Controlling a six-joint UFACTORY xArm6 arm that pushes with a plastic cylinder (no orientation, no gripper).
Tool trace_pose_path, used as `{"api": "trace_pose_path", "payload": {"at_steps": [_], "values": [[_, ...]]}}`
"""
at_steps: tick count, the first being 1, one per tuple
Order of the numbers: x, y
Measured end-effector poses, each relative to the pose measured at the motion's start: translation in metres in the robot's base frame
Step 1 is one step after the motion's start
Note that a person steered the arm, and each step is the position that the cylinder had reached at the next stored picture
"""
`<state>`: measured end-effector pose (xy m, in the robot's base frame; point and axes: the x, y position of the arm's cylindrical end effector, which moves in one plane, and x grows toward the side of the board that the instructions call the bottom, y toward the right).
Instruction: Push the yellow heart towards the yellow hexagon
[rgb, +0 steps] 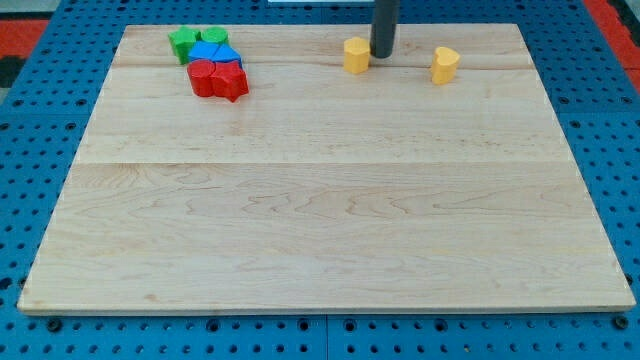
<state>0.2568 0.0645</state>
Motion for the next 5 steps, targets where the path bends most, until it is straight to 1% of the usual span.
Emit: {"api": "trace_pose_path", "payload": {"at_steps": [1, 2, 3, 4, 5], "values": [[0.028, -0.079], [0.017, -0.099], [-0.016, -0.026], [-0.043, 0.063], [-0.039, 0.155]]}}
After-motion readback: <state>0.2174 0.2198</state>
